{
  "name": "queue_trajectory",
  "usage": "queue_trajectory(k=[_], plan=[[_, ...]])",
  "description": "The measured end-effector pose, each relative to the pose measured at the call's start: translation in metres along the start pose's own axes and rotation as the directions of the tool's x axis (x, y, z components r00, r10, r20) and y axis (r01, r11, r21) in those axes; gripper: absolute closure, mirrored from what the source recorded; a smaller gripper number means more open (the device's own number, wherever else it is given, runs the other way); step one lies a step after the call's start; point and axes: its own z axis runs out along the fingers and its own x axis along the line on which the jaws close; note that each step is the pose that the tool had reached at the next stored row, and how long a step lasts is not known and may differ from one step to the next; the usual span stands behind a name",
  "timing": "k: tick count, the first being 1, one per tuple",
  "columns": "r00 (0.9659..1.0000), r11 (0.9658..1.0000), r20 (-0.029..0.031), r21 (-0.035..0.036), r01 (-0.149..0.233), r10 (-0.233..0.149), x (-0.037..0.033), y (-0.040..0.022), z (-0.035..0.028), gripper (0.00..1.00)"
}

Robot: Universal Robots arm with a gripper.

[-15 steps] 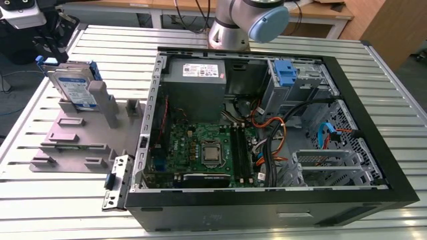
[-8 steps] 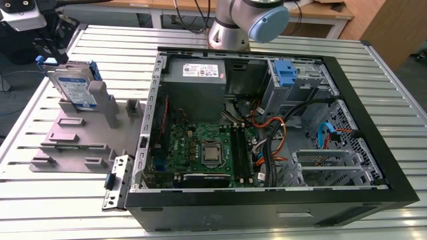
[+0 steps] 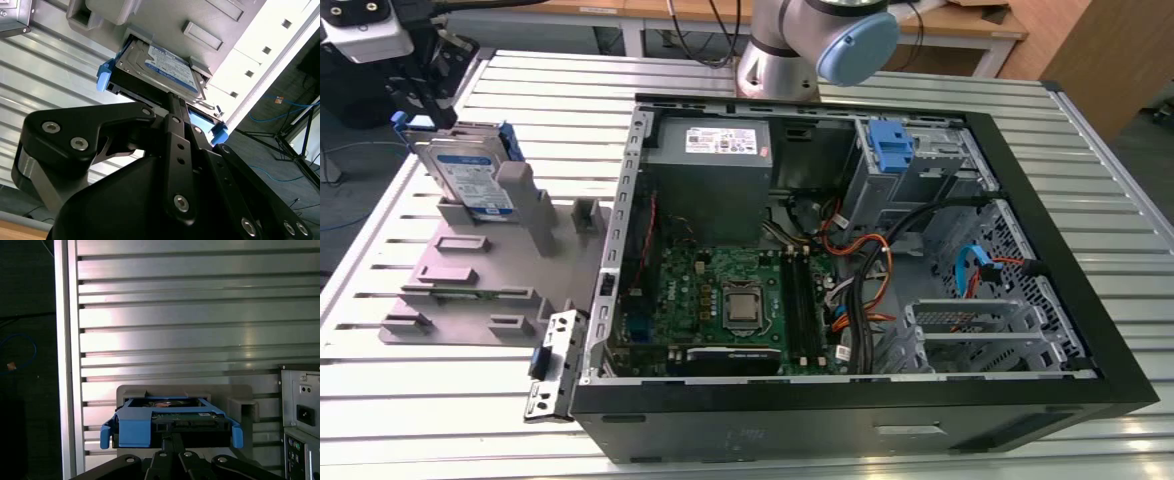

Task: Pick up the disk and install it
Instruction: 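Reach for the disk, then pick up the disk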

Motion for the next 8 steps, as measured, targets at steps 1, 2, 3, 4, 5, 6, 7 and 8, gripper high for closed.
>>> queue_trajectory(k=[1, 2, 3, 4, 5, 6, 7, 8], plan=[[1.0000, 1.0000, 0.0000, -0.0001, 0.000, 0.000, 0.0000, 0.0000, -0.0001, 0.89], [1.0000, 1.0000, -0.0002, 0.0000, 0.000, 0.000, 0.0000, 0.0000, -0.0005, 0.89], [1.0000, 1.0000, -0.0002, 0.0000, 0.000, 0.000, 0.0000, 0.0000, -0.0008, 0.89], [1.0000, 1.0000, -0.0002, 0.0000, 0.000, 0.000, 0.0000, 0.0000, -0.0008, 0.89], [1.0000, 1.0000, -0.0002, 0.0000, 0.000, 0.000, 0.0000, 0.0000, -0.0008, 0.89], [1.0000, 1.0000, -0.0002, 0.0001, 0.000, 0.000, 0.0000, 0.0000, -0.0008, 0.89], [1.0000, 1.0000, -0.0002, 0.0000, 0.000, 0.000, 0.0000, 0.0000, -0.0008, 0.89], [1.0000, 1.0000, -0.0002, 0.0000, 0.000, 0.000, 0.0000, 0.0000, -0.0009, 0.89]])
